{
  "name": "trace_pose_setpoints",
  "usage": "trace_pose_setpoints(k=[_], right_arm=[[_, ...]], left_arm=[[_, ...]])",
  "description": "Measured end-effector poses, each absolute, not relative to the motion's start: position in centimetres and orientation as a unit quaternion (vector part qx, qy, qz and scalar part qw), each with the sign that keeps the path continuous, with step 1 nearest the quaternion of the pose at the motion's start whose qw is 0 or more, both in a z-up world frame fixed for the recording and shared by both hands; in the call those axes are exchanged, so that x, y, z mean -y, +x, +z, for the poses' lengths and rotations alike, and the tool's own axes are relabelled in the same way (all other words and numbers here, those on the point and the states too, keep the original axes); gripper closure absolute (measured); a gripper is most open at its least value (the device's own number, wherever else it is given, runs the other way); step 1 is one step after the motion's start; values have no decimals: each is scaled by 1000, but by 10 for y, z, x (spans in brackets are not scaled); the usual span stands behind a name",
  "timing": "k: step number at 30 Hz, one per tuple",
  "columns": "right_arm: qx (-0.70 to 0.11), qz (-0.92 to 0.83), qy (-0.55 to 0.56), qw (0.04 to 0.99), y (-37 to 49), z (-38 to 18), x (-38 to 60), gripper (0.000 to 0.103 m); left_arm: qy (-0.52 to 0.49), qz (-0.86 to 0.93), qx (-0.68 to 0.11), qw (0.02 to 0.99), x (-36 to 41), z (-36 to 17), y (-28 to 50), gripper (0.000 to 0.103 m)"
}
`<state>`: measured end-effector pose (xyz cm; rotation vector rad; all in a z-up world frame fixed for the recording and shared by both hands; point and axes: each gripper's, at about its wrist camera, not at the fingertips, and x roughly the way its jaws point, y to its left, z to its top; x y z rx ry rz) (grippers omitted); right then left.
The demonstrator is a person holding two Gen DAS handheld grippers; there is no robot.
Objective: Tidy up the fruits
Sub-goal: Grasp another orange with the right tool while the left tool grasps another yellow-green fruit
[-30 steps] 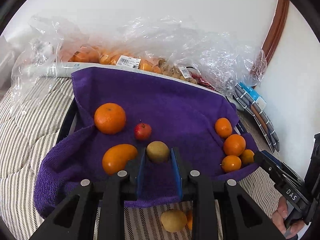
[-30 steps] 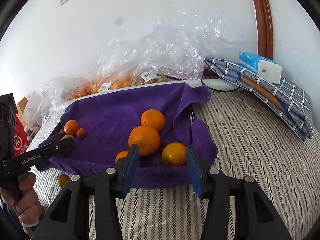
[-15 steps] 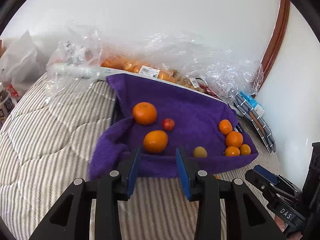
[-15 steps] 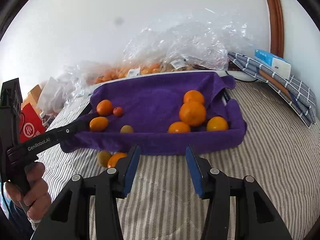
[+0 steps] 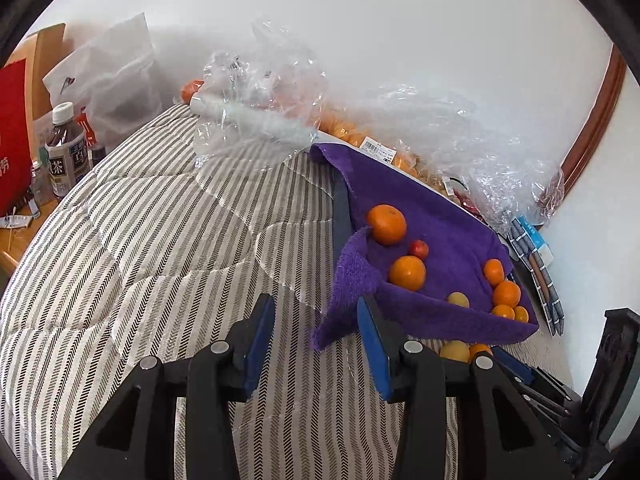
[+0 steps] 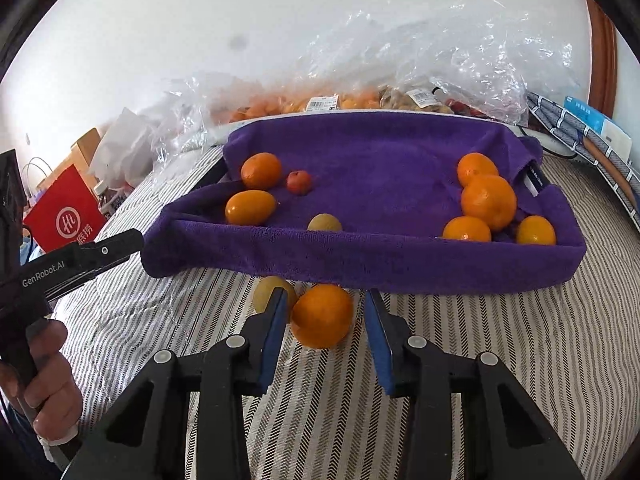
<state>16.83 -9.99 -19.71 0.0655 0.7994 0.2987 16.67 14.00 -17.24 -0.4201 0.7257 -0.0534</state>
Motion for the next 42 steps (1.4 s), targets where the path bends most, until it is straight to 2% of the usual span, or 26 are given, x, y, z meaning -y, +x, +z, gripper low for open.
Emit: trace_pose_setpoints(k=[6, 10, 17, 24, 31, 34, 36, 37, 42], right_arm=[[-415, 147, 31, 897, 178, -207, 99, 69], [-397, 158, 57, 902, 173, -203, 110, 69], [-366, 123, 43, 922, 152, -191, 149, 69], [-364, 86, 54, 926, 135, -190, 199, 69], [-364, 84, 61, 925, 126, -197, 218, 69], [-363, 90, 78, 924, 126, -198, 224, 69], [-367, 94, 82, 922, 127, -199, 224, 69], [-371, 97, 83, 920, 129, -200, 223, 69], [-370, 103, 82, 920, 130, -199, 217, 69]], left_arm=[[-185, -31, -355, 916, -131, -172, 168, 62], [-163, -44, -363, 917, -120, -173, 169, 62], [-128, -109, -391, 905, -91, -179, 170, 62], [-104, -163, -417, 888, -36, -180, 171, 62], [-84, -135, -425, 891, -2, -184, 184, 62], [-93, -124, -424, 892, -1, -185, 191, 64], [-98, -118, -426, 892, 0, -185, 193, 75], [-98, -116, -426, 892, 0, -186, 195, 77], [-107, -116, -428, 890, -7, -185, 194, 77]])
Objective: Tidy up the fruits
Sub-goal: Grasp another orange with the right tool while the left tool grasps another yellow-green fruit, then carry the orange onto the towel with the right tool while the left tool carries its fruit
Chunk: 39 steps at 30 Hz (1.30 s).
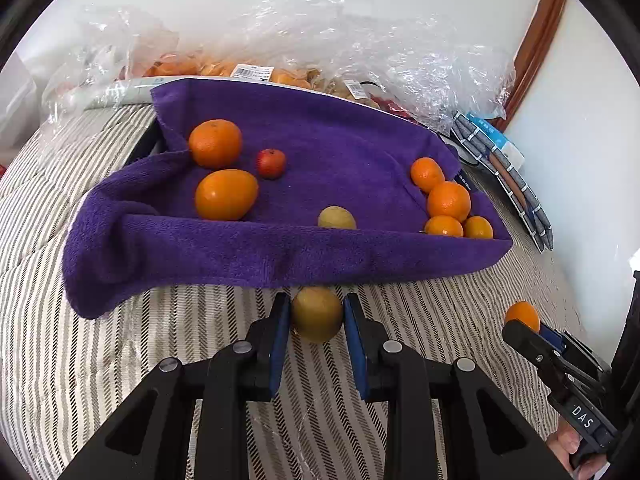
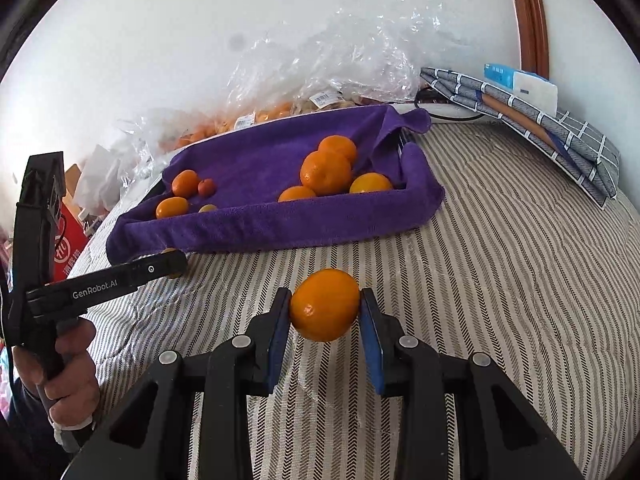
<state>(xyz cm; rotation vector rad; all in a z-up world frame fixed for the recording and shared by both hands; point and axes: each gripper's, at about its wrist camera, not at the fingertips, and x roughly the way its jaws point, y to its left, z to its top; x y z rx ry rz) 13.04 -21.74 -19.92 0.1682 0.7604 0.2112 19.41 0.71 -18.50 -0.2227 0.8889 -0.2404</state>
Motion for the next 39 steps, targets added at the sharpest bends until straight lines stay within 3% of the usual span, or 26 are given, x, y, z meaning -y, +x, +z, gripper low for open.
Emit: trace_pose_setpoints(k=[10, 20, 39], right_arm=[[-337, 103, 56, 934, 142, -169, 200, 69], [-304, 110, 42, 945, 193, -137, 185, 69], [-336, 138, 52, 930, 257, -174, 162, 69]], left_arm=[[-123, -89, -395, 906, -47, -155, 185, 77], [-125, -57, -357, 924, -77, -125, 227, 77], [-140, -72, -379, 912, -63, -162, 283, 77]])
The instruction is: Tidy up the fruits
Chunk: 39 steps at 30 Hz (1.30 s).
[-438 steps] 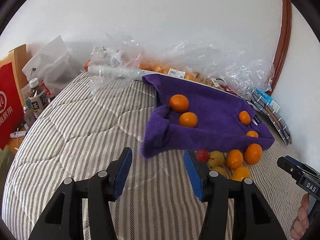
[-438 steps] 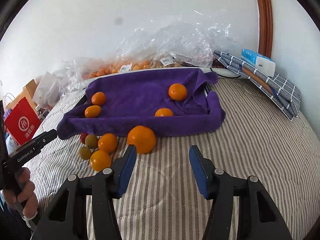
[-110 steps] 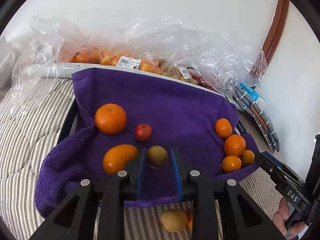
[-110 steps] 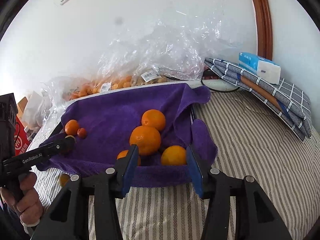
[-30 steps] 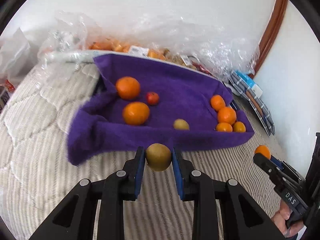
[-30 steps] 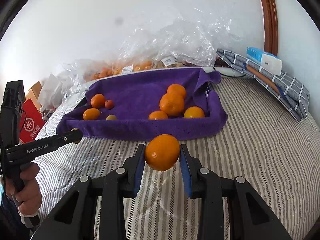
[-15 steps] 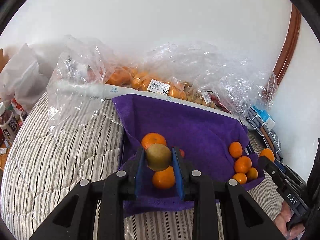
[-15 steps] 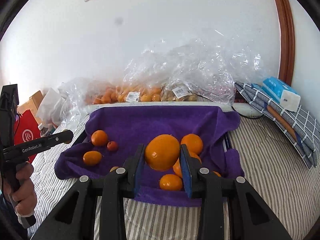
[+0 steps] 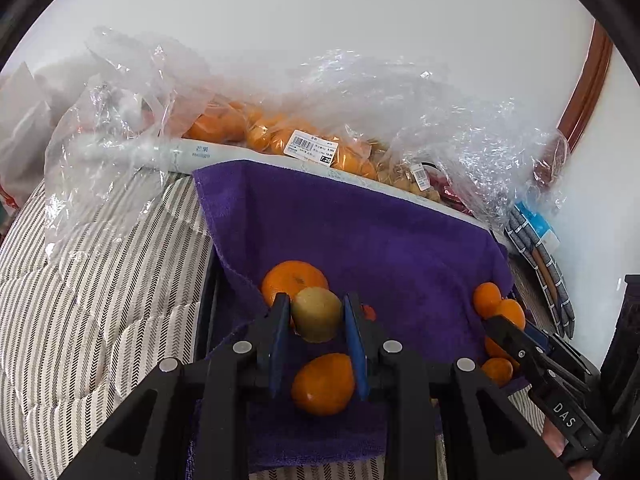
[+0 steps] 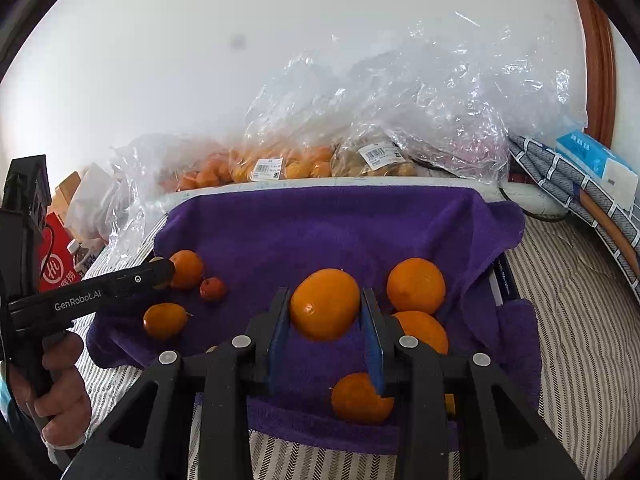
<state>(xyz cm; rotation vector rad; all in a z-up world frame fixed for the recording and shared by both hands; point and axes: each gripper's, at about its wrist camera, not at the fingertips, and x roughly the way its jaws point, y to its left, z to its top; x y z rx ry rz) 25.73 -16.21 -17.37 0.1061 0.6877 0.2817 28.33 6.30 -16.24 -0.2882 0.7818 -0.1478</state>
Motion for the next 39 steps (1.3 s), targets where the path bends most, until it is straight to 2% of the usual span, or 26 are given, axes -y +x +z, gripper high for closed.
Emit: trace_pose_setpoints(k=[15, 19, 20, 21, 23, 25, 27, 29, 32, 36, 37, 38, 39], right_arm=[[-344, 144, 37, 927, 258, -186, 150, 69], [-341, 142, 52, 928, 253, -182, 157, 55], [-341, 138, 56, 928, 249, -179, 159, 55], [-336, 132, 62, 931, 245, -174, 162, 55], [-327, 116, 71, 935, 232, -160, 167, 53], [-322, 103, 77, 938, 214, -143, 174, 49], [-315, 88, 72, 942, 190, -124, 181, 46], [-308, 71, 56, 947, 165, -108, 184, 45], [-297, 54, 41, 952, 128, -90, 187, 45], [-313, 40, 41, 948, 88, -79, 193, 44], [-312, 36, 41, 949, 77, -77, 195, 36], [-309, 33, 38, 950, 68, -75, 196, 24], [-302, 38, 37, 952, 55, -73, 197, 20]], left_arm=[[-102, -75, -388, 913, -51, -174, 287, 76], [-90, -56, -383, 917, -50, -167, 282, 72], [-83, -52, -377, 921, -50, -162, 278, 72], [-82, -52, -366, 925, -51, -156, 271, 70], [-82, -46, -356, 930, -52, -145, 258, 58], [-80, -45, -348, 933, -51, -132, 241, 56], [-67, -38, -334, 940, -48, -117, 215, 49], [-59, -31, -318, 946, -46, -103, 190, 35], [-71, -30, -307, 949, -46, -88, 154, 27], [-59, -20, -300, 952, -41, -75, 113, 24], [-55, -16, -297, 953, -40, -73, 105, 21], [-51, -13, -293, 955, -37, -70, 95, 17], [-46, -11, -293, 955, -36, -69, 87, 15]])
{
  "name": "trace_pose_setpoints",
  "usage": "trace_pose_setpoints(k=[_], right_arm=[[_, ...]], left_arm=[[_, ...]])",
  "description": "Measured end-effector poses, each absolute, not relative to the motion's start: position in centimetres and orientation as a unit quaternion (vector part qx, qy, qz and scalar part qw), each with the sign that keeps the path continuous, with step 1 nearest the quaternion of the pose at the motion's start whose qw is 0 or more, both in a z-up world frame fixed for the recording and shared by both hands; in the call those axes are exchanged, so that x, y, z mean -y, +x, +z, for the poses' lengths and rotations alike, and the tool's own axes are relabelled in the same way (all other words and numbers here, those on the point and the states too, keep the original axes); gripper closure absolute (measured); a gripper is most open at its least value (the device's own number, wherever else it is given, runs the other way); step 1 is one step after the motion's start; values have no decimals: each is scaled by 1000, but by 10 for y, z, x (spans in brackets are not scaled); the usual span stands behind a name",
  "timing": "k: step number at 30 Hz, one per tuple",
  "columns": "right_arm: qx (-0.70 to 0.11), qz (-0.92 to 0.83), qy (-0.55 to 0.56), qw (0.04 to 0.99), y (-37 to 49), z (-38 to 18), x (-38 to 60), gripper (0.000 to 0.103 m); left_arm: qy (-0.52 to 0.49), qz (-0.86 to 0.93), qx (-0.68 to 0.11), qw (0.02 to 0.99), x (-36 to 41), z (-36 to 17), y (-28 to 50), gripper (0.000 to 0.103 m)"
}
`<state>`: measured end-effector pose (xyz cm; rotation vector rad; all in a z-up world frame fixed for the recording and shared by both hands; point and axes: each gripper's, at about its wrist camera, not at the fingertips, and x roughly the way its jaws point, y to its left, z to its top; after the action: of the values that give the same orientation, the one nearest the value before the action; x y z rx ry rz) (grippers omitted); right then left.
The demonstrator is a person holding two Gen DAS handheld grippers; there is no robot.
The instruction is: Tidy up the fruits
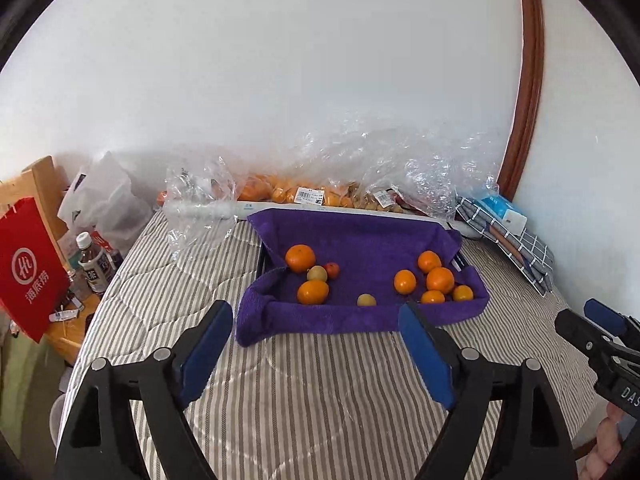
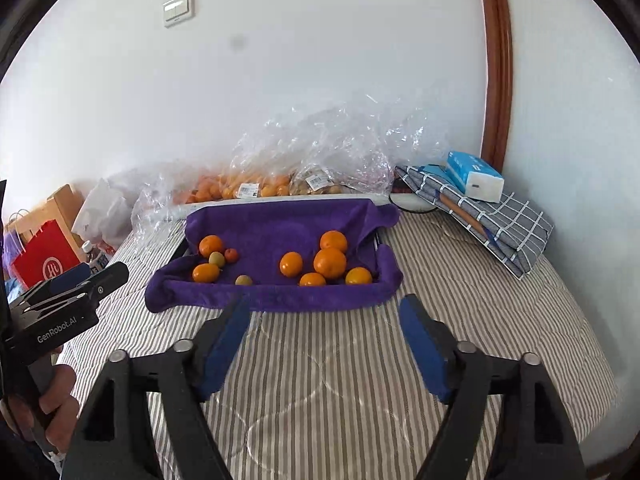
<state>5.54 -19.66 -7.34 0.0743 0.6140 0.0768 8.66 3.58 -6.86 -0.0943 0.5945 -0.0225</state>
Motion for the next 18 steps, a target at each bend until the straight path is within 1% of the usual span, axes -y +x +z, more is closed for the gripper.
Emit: trace_pose_setpoints(k=[1, 2, 4, 7, 18], right_arm=[[-294, 47, 37, 954, 49, -73, 197, 13], [-291, 51, 40, 955, 40, -72, 198, 10], [-293, 48, 41, 954, 27, -70, 200, 9], [-291, 43, 29, 955, 9, -65, 200, 3], [-281, 21, 38, 959, -20, -51, 210, 3]], left_arm=[[-44, -11, -293, 955, -34, -67, 79, 12], [-43, -12, -295, 954, -33, -65, 71, 8], [-42, -16, -295, 955, -30, -63, 58, 6], [-39, -16, -291, 956, -26, -58, 42, 5], [-34, -9, -279, 960, -18, -41, 16, 4]])
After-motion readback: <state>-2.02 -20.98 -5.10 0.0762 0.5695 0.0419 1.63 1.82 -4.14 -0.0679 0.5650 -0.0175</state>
